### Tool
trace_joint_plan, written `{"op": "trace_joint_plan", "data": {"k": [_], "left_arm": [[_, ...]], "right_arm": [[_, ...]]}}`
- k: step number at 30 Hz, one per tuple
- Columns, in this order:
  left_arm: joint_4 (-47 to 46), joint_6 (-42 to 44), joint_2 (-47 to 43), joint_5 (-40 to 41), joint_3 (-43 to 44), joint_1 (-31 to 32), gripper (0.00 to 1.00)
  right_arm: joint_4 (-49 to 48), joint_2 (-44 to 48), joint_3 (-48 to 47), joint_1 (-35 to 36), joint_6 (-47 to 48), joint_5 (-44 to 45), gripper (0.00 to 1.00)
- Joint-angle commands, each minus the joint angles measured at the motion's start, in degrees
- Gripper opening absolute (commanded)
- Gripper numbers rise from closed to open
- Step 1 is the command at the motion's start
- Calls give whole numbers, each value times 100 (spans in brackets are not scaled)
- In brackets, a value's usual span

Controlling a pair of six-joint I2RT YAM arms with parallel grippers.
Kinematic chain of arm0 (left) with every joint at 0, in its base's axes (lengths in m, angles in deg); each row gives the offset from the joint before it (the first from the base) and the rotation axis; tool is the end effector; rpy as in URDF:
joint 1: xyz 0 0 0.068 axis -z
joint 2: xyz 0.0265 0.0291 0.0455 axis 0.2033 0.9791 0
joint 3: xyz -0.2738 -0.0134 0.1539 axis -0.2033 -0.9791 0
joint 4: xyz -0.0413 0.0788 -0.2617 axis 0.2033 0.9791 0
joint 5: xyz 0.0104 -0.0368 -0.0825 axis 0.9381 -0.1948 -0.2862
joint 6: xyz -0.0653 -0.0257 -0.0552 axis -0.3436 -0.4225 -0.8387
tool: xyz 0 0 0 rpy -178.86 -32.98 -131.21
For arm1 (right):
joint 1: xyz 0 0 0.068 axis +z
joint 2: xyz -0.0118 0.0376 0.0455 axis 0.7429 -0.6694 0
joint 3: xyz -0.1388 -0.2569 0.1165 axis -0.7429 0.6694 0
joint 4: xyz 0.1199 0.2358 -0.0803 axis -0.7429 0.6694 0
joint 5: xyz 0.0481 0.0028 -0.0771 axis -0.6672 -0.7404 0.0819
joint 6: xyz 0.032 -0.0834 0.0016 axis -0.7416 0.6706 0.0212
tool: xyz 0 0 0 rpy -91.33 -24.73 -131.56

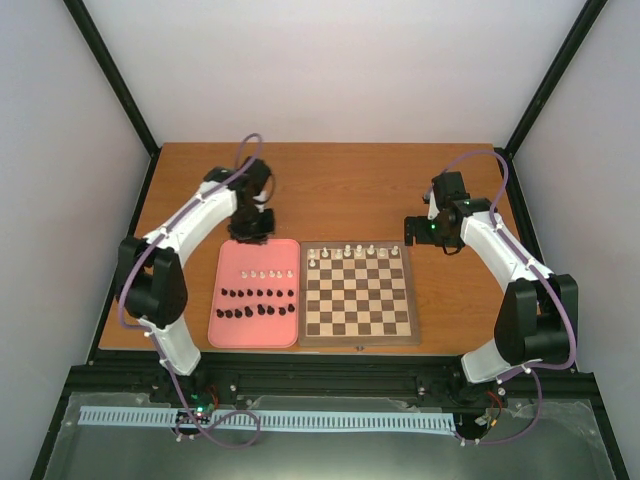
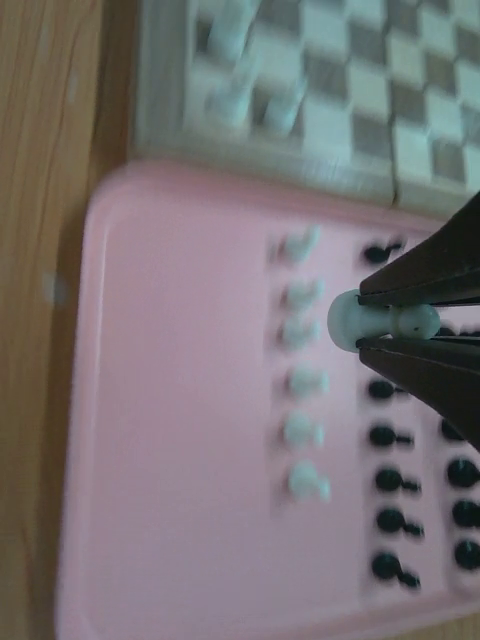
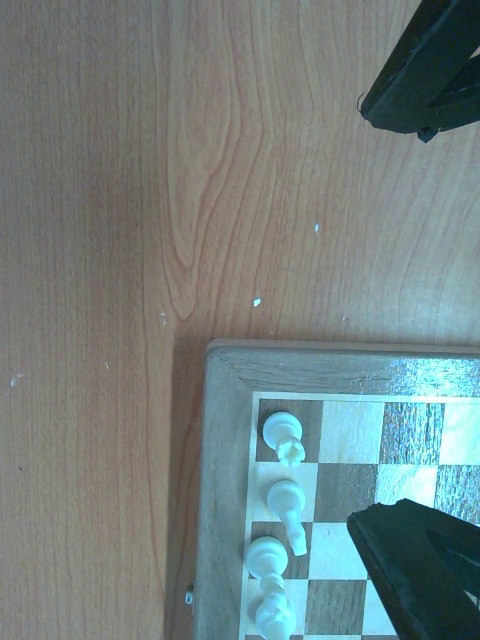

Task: Set up the chess pieces on the board
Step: Pick up the chess piece from the storage box, then place the chess piece on the chessboard.

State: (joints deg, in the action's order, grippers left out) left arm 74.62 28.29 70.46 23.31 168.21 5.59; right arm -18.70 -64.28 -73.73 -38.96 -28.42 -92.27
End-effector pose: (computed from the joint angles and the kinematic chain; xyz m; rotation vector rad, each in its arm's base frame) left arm 0.3420 -0.1148 0.2422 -0.2837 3.0550 -0.2060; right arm 0.3232 0.0562 0.2416 -0.0325 2.7410 0.1684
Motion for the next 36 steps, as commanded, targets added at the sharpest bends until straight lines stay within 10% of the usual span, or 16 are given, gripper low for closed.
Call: {"op": "trace_joint_plan", "data": {"k": [1,13,36], "left_arm": [[579,-16,231,84,980,1071,1],[1120,152,1313,350,2400,2776,4],[317,284,2037,708,2164,2799,5]], "right_arm": [[-9,23,2,-49,-27,41,100],[49,65,-95,-49,-28,99,100],[30,-2,-102,-49,-15,94,100]]}}
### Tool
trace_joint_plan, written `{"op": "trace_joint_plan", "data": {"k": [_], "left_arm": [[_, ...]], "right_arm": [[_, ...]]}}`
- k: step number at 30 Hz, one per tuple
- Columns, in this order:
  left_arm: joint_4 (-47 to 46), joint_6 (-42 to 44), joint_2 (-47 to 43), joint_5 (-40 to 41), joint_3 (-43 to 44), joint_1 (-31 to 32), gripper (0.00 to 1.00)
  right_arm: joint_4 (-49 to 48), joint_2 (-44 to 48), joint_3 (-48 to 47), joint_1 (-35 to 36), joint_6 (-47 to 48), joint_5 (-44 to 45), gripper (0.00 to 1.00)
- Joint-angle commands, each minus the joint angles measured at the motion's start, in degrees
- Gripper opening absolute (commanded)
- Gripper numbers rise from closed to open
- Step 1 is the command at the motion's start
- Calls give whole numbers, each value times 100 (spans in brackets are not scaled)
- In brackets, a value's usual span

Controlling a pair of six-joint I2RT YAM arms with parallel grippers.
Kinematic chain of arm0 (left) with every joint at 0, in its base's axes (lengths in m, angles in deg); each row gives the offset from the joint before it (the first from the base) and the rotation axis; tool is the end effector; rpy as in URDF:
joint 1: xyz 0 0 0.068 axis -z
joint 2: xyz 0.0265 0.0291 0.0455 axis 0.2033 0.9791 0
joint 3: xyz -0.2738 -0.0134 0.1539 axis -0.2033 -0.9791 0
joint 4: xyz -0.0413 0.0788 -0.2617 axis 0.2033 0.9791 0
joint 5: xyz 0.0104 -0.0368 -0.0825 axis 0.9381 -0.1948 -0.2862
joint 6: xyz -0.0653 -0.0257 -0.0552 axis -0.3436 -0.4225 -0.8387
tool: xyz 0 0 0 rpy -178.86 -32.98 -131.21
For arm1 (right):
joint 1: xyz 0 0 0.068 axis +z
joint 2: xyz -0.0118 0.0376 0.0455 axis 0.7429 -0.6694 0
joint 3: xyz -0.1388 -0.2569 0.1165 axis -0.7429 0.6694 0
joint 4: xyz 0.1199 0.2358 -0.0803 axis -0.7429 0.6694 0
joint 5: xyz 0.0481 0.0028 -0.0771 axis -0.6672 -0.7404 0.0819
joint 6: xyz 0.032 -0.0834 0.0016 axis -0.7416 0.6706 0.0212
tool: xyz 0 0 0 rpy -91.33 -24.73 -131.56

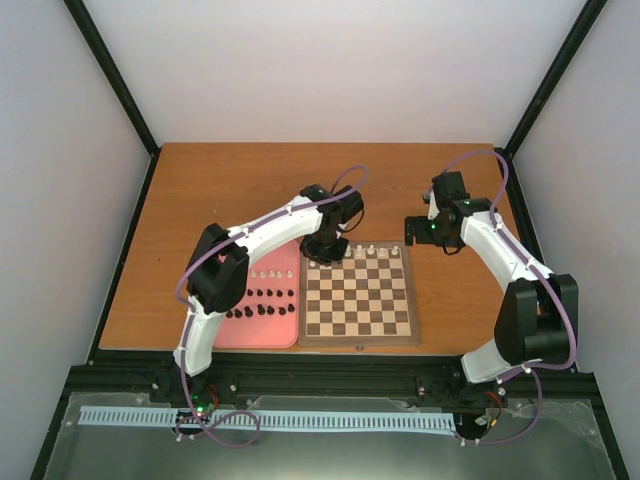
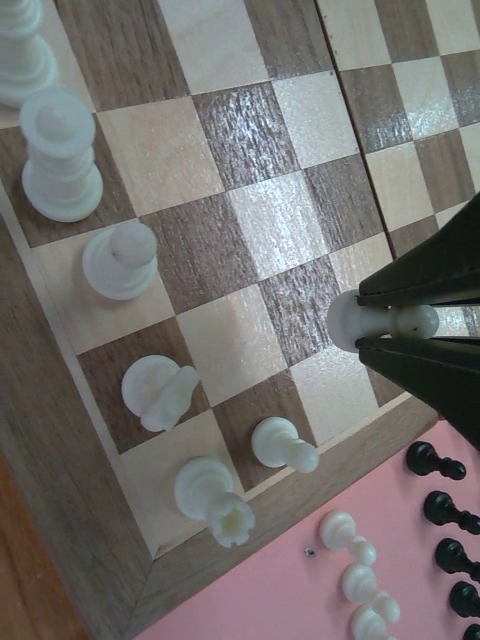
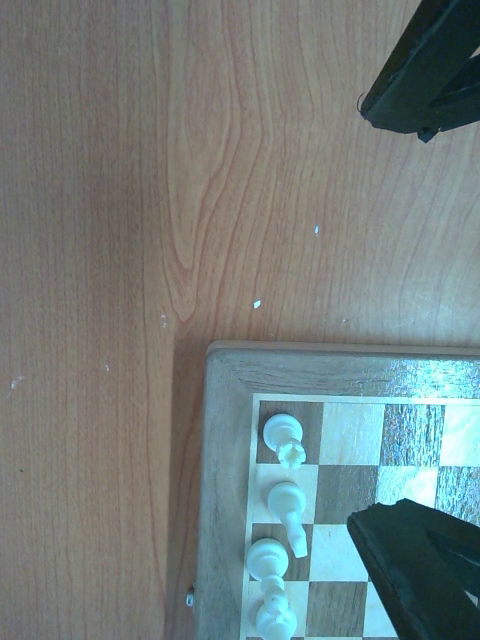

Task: Set up the chess pieces on the board
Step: Place the chess piece on the chessboard.

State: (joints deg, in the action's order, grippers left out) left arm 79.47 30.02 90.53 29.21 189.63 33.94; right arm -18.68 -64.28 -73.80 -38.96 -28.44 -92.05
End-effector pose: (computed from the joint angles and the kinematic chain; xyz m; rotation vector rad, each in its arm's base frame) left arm 0.3160 -0.3229 0.2097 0.5148 3.0529 -0.0414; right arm 0.3234 0.0560 0.2420 -0.0309 2.7399 0.1634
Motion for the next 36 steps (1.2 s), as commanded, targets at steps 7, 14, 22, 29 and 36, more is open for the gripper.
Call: {"op": "trace_joint_plan", "data": {"k": [7,14,22,29,36], "left_arm": [[-306,147,230,70,-45,-124,5],[-345,169,314,95,-77,-205,5],[-453,182,384,129,-53,-277,5],[-458,217,473,96,23,-296,5],[-471,233,543,4,132,-296,5]], "right_arm": [[16,-40,-95,-49,-22,46,100],[16,-62,-97,-47,-12,56,100],[12,-75,-103,-49,-3,50,100],[31,-80,-107,-49,14,63,100],[25,-93,-112,-49,19,63,100]]}}
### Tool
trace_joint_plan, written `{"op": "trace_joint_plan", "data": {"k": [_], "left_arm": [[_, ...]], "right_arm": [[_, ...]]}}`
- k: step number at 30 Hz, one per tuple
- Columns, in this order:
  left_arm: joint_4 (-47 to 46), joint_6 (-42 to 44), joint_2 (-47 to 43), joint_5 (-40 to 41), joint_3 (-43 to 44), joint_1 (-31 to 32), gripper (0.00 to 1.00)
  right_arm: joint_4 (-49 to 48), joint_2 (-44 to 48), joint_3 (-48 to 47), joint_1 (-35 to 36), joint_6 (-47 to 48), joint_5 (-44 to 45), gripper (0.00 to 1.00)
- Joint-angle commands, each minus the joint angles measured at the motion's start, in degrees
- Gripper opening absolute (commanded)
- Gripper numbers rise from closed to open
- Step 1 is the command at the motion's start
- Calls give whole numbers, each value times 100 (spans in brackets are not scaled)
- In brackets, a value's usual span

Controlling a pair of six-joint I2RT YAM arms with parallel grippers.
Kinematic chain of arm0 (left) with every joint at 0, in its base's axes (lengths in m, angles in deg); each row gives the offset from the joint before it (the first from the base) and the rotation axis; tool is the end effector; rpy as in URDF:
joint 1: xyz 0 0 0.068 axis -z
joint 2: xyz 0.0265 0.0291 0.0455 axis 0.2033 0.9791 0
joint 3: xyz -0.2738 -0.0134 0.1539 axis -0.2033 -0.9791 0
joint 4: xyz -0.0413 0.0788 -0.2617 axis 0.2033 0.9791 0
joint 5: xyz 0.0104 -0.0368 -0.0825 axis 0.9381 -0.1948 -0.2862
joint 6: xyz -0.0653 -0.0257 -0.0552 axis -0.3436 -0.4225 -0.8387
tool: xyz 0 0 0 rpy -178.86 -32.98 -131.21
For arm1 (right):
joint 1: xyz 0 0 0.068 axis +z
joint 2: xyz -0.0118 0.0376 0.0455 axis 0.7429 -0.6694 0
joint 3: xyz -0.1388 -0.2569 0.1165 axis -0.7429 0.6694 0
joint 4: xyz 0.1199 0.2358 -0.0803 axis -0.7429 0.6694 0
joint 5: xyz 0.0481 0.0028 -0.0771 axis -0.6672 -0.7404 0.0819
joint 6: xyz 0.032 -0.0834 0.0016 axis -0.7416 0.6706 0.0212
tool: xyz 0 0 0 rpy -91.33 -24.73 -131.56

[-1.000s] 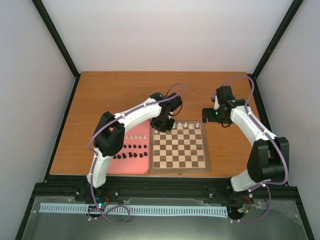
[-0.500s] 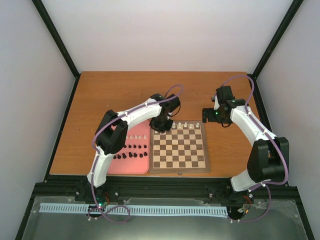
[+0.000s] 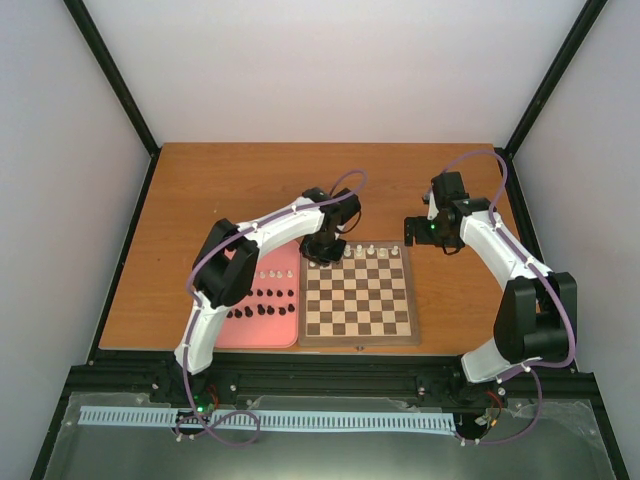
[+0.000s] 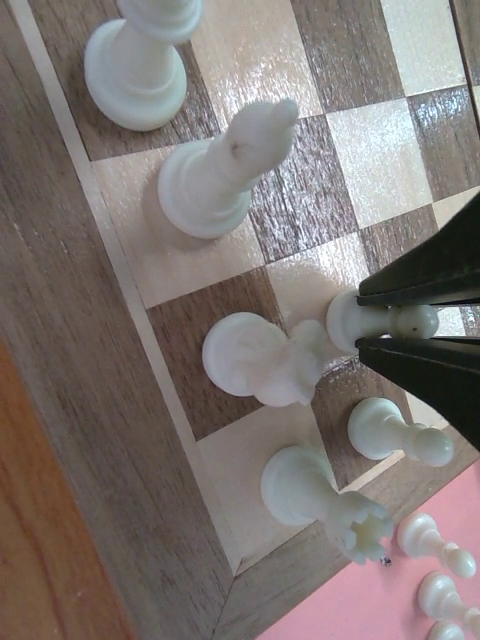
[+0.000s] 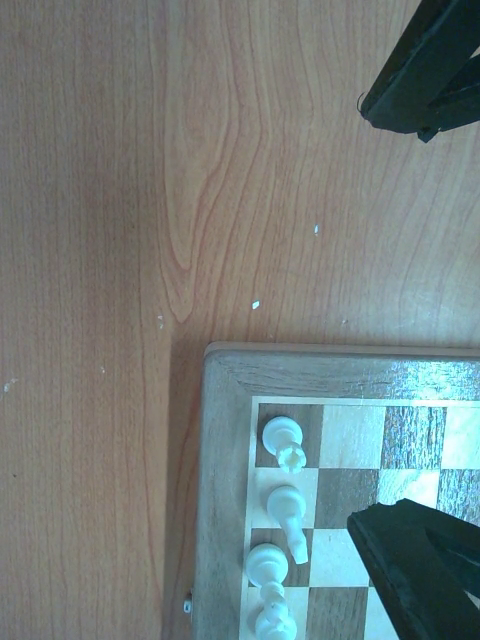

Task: Set up the chess pieces on the board
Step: Place the chess piece on the chessboard.

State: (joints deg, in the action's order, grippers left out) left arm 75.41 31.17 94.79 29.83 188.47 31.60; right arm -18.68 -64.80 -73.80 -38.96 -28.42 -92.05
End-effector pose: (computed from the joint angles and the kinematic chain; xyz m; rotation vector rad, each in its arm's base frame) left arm 0.3390 -0.3180 0.1720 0.4849 3.0710 -0.0047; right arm 0.3246 0.0561 0.2392 -0.0311 2.7489 0.1619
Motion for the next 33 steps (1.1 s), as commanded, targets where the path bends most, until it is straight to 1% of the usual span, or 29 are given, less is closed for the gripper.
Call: {"op": "trace_joint_plan", "data": {"k": [1,7,10,18,27,31,33], "left_arm": [[-65,124,123,-74,257,-62,5],[-73,145,186,-136,295,-62,6],[-98,152,176,-166,289,-63,10],[-73,172,195,-200,264,-62,15],[-52,198,128,-194,295,-62,19],[49,199,49,-215,431,-62,20],[123,202,-27,-226,537,-64,22]], "right_arm": [[25,-41,-111,-49,18,70,100],[21,-50,-105,-49,26,81,100],[16,-58,-98,-49,25,81,100],[-1,-67,-105,-49,29,72,100],[-10,-58,-94,-49,26,60,100],[-10,-51,-89,-49,30,41,100],[-14,-50,-87,-49,30,26,100]]}}
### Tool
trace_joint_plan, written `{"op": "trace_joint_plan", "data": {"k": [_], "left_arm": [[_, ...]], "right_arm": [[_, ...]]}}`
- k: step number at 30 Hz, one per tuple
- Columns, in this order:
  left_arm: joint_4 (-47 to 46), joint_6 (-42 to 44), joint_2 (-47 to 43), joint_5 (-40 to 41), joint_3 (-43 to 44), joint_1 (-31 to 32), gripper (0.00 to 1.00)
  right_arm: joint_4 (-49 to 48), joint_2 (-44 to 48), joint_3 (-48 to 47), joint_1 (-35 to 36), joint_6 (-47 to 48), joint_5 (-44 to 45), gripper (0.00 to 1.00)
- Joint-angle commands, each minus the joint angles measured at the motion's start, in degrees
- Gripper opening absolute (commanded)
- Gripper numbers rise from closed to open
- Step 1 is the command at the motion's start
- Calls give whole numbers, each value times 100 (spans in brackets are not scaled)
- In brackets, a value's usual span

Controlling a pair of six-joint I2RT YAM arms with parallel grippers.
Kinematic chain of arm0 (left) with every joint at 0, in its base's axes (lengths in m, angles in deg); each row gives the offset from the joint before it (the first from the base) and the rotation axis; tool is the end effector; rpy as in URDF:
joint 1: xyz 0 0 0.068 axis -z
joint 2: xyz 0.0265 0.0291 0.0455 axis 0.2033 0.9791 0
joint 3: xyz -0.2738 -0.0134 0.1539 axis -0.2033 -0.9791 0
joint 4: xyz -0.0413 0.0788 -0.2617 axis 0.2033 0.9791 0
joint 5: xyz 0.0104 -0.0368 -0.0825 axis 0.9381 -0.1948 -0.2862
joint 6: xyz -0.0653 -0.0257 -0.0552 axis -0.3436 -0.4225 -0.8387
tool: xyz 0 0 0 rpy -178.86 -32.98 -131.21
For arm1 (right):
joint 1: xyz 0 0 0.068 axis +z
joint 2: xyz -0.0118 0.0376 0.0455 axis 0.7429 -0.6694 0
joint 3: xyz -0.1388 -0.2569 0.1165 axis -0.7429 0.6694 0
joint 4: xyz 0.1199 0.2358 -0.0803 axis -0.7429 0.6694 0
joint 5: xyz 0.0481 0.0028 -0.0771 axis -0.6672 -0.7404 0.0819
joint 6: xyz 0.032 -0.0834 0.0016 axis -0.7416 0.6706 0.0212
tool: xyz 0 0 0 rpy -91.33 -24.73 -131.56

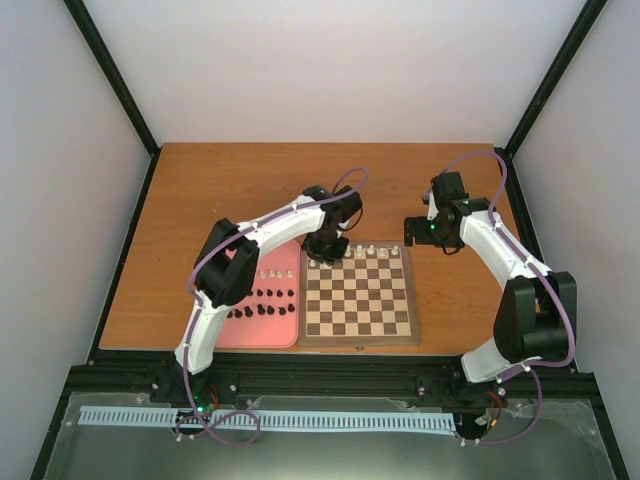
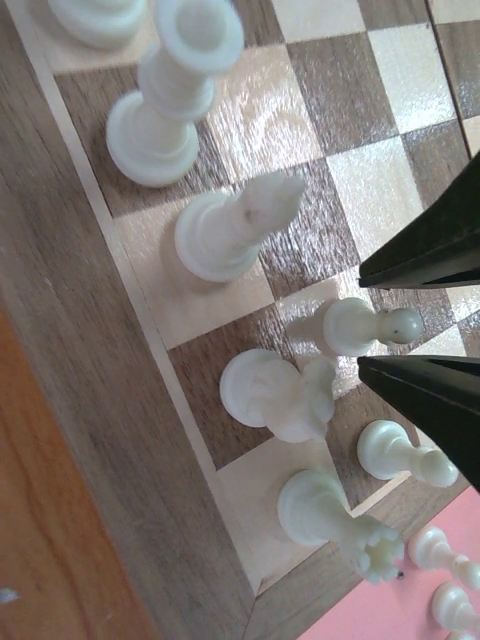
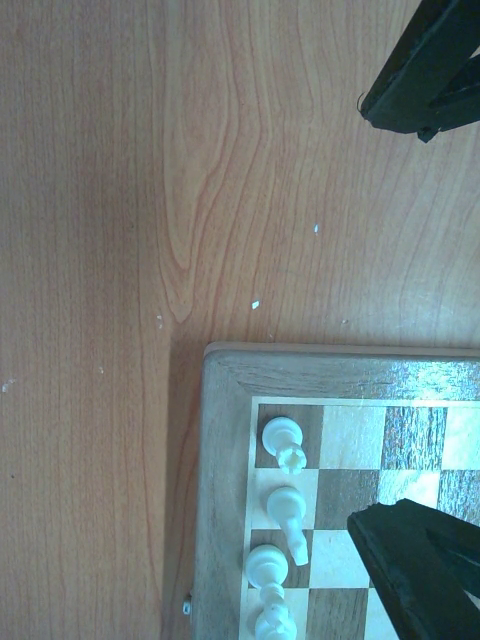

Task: Set up the chess pieces on the board
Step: Place the chess piece on the chessboard, then pick up the chess piece from the storage box.

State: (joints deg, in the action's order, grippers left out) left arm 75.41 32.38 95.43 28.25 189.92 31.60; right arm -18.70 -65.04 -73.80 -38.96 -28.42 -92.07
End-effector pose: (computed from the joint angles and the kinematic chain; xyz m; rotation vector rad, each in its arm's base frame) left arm 0.3415 -0.3234 0.1739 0.5186 3.0686 -0.0520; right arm 0.3251 0.0563 0.2379 -0.0311 2.7528 0.1618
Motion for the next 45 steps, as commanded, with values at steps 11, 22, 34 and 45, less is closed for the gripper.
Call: {"op": "trace_joint_plan", "data": {"k": [11,22,34,45], "left_arm": [[743,87,-779,104,1136,-127,30],[-104,-644,-2769,201,-1686,-2293,56],[-1108,-1321,-2922,-1225,-3542,-3506,43],[-1334,-1461,-2823,-1594,-3999,-3511,42]], "right_arm": [[-13,4,-73,-49,21,12,100],[-32,18,-91,-49,22,-105,100],[9,50,-72,-49,18,-98,100],[12,99,10,-49,-14,-60,100]]}}
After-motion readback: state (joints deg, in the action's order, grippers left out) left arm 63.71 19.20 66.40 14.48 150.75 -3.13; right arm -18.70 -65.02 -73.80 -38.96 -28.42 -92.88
